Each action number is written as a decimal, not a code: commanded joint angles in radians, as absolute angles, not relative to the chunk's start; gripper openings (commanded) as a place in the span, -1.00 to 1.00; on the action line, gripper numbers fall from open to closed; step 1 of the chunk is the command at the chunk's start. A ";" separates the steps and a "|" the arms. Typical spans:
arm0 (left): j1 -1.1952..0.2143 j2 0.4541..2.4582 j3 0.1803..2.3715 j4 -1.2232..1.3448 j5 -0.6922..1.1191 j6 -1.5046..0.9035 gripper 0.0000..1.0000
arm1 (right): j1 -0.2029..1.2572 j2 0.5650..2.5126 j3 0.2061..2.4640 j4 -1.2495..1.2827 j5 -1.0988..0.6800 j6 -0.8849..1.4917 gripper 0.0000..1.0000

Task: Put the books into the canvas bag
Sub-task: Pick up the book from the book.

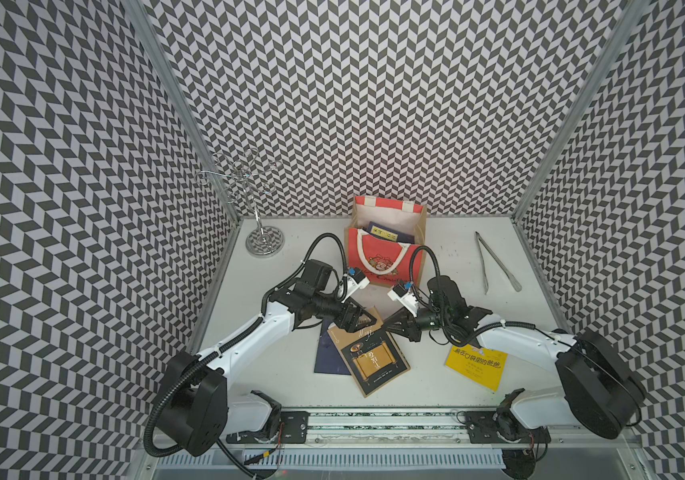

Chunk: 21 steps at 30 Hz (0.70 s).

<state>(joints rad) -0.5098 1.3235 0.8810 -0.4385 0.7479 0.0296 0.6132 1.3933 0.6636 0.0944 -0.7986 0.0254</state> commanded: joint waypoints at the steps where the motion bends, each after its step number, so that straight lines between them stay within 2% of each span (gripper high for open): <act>1: -0.549 1.352 0.899 -0.496 0.761 0.070 0.36 | 0.612 1.335 0.668 0.211 -0.816 -0.009 -1.00; 2: -0.551 1.358 0.902 -0.498 0.757 0.071 0.24 | 0.610 1.329 0.664 0.218 -0.815 -0.006 -1.00; 4: -0.554 1.366 0.906 -0.506 0.740 0.074 0.12 | 0.610 1.321 0.662 0.220 -0.818 -0.005 -1.00; 8: -0.553 1.367 0.914 -0.512 0.727 0.079 -0.36 | 0.609 1.324 0.667 0.221 -0.821 -0.003 -1.00; 14: -0.535 1.328 0.924 -0.506 0.724 0.070 -0.91 | 0.605 1.345 0.665 0.233 -0.809 0.014 -0.97; 15: -0.526 1.313 0.920 -0.496 0.732 0.064 -1.00 | 0.602 1.348 0.663 0.242 -0.801 0.022 -0.88; 16: -0.514 1.293 0.914 -0.483 0.735 0.054 -1.00 | 0.598 1.352 0.659 0.250 -0.795 0.036 -0.70; 18: -0.484 1.246 0.894 -0.447 0.743 0.032 -1.00 | 0.583 1.361 0.648 0.274 -0.782 0.066 -0.21; 19: -0.466 1.221 0.885 -0.433 0.753 0.021 -1.00 | 0.571 1.363 0.637 0.298 -0.779 0.088 0.15; 20: -0.445 1.194 0.873 -0.413 0.763 0.007 -1.00 | 0.556 1.362 0.617 0.339 -0.780 0.120 0.36; 21: -0.426 1.168 0.859 -0.391 0.779 -0.001 -1.00 | 0.540 1.356 0.596 0.381 -0.778 0.148 0.47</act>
